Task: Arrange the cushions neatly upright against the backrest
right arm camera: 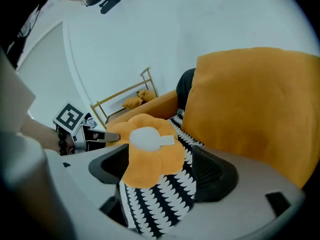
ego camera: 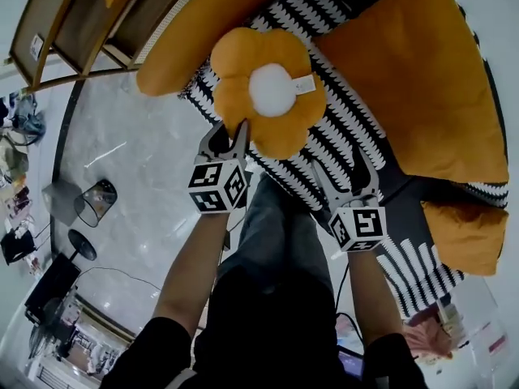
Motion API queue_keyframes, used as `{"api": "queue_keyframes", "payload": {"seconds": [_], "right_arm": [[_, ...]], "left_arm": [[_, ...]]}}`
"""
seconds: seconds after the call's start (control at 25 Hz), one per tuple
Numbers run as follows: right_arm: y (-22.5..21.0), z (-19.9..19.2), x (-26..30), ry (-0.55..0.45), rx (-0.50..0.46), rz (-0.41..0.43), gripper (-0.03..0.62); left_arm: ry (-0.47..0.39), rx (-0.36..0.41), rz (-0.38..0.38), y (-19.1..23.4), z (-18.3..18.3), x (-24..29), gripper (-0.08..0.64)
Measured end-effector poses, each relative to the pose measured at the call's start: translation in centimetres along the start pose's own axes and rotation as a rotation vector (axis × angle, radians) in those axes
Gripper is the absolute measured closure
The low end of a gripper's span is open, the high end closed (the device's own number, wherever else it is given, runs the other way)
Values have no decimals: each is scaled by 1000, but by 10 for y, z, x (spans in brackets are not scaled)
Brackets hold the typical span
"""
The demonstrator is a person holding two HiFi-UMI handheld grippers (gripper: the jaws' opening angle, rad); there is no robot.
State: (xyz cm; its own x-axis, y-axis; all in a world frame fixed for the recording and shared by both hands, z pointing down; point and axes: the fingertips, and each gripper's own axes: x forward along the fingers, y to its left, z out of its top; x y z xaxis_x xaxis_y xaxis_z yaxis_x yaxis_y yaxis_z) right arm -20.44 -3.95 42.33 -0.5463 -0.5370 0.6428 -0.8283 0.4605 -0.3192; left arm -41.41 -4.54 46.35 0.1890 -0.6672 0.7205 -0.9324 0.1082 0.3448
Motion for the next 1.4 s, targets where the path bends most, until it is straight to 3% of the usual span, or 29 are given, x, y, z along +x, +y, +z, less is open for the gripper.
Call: {"api": "queue_keyframes", "payload": {"seconds": [0.16,0.44,0.76,1.04,1.2,1.4], "right_arm": [[9,0,-23,-26,15,-14,186],[13,2,-45,-78,29,-39,186],[28,11,-34,-141,69,-101,187],[62,36,37,-161,179,-179,189],[92,54,78,-167,204,-175,189],[110,74,102,-170,164,-159,189]], "left_arm": [[-7,124,-21,-11,11,-30,440],[-74,493,-67,-26,56,-43,443],[-65,724,-176,-34,89,-25,443],[-1,822,-332,-17,119,-1,443],[21,870,-382,3,138,14,439],[30,827,-417,20,156,32,404]]}}
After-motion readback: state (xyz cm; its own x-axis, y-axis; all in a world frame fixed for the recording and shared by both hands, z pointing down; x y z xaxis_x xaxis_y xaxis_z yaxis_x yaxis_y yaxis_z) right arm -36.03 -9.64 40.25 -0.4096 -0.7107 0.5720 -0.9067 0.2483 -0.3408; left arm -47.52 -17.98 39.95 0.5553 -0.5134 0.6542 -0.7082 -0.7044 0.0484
